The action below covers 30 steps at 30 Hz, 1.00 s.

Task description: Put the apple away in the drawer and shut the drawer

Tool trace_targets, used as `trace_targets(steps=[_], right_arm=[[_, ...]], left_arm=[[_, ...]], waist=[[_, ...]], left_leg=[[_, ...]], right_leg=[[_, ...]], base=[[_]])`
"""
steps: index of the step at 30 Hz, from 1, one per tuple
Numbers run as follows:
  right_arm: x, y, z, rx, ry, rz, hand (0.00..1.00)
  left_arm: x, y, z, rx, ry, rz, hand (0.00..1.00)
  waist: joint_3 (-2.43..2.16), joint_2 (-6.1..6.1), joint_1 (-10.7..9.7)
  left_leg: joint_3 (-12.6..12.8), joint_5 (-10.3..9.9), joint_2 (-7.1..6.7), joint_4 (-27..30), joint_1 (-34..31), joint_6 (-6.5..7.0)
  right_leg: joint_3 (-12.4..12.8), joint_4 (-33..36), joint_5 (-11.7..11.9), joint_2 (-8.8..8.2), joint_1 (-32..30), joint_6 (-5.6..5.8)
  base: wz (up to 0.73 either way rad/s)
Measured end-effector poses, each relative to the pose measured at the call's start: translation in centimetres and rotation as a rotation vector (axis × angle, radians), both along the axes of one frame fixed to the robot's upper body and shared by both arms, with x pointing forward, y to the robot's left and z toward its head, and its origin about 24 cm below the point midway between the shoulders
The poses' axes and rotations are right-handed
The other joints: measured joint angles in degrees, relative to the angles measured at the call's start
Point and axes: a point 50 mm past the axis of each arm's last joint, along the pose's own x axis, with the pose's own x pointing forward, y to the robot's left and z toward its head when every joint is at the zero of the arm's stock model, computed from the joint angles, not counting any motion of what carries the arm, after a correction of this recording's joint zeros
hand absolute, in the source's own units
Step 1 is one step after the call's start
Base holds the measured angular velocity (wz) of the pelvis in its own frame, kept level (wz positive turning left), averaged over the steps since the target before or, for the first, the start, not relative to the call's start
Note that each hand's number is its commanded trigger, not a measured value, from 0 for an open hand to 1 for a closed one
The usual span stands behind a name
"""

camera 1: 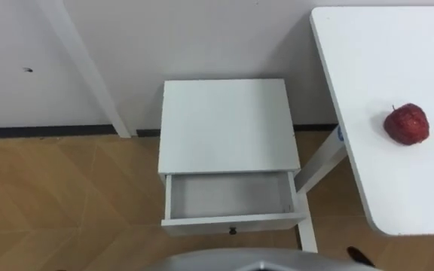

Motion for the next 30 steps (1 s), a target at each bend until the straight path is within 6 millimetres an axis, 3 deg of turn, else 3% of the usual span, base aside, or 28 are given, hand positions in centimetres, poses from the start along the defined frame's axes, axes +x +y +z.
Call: trace_targets(steps=[3, 8, 16, 24, 30], right_arm=[[0.8, -1.0, 0.5, -0.034, -0.050, -0.157, 0.00], [1.4, -2.2, 1.1, -0.077, -0.059, -0.277, 0.00], [4.4, -4.3, 2.9, -0.107, -0.129, -0.459, 0.00], [6.5, -7.8, 6.7, -0.248, -0.188, -0.556, 0.00], [7.9, -10.2, 10.7, -0.469, -0.177, -0.492, 0.00]], left_arm=[[0.2, 0.3, 0.1, 0.008, -0.014, -0.003, 0.00], [0.4, 0.6, 0.3, 0.017, -0.036, 0.001, 0.00], [1.5, 1.2, 0.6, 0.028, -0.079, -0.012, 0.00], [2.2, 2.1, 1.1, 0.059, -0.147, -0.020, 0.00], [2.3, 2.2, 1.2, 0.067, -0.143, -0.038, 0.00]], waist=[[-0.37, -0.07, -0.52], [-0.73, -0.65, -0.48], [-0.66, -1.56, -0.59], [-0.59, -1.93, -0.81], [-0.36, -2.31, -0.57]], left_leg=[[0.73, 0.12, -0.04, 0.03, -0.51, -0.04], [1.46, 0.15, -0.01, -0.12, -0.55, -0.05], [1.80, 0.19, 0.10, 0.01, -1.70, 0.00], [1.40, 0.22, -0.22, -0.17, -2.98, 0.01], [1.39, 0.22, -0.18, -0.35, -3.04, 0.01]], right_leg=[[0.60, 0.15, -0.16, -0.04, -0.84, -0.10], [1.11, 0.23, -0.16, 0.03, -1.16, -0.10], [1.29, 1.04, -0.16, 0.04, -2.71, -0.10], [1.25, 1.12, -0.16, 0.09, -4.02, -0.10], [1.43, 1.12, -0.16, 0.16, -4.22, -0.10]], base=[[-0.11], [-0.05], [0.00], [0.01], [0.00]])
